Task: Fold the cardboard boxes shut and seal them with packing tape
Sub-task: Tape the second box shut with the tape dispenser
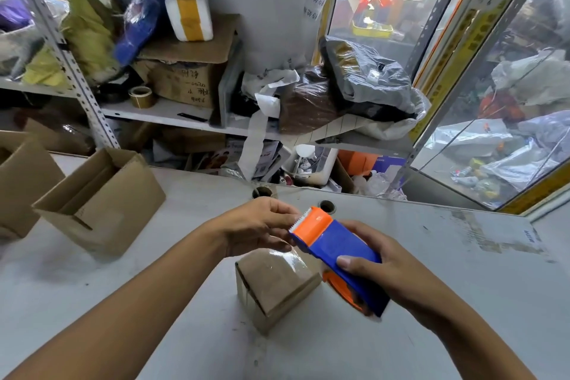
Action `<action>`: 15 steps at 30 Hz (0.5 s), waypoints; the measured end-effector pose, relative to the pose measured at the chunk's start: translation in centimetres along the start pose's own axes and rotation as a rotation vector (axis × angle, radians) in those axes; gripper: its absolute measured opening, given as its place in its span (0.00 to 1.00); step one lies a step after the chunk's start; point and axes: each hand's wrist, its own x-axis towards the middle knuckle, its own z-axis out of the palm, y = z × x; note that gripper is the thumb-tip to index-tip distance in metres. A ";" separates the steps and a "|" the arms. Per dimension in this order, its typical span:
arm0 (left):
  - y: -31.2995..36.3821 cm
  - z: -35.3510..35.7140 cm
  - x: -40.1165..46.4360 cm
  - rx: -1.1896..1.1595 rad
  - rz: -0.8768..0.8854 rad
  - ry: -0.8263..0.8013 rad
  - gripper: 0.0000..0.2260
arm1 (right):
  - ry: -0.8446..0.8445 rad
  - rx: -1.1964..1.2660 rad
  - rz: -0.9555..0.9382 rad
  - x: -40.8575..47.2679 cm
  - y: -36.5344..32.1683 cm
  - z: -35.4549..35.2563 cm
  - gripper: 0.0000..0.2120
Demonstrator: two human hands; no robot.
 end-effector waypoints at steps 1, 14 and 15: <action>0.0 0.0 0.0 0.012 -0.002 0.017 0.05 | -0.007 -0.003 0.003 0.3 0.2 0.1 0.19; 0.5 -4.5 2.8 0.522 0.042 0.402 0.06 | 0.044 0.098 0.171 1.7 -0.9 2.2 0.06; 0.1 -5.0 3.0 0.512 0.026 0.379 0.06 | 0.036 0.100 0.191 1.6 -0.8 2.2 0.06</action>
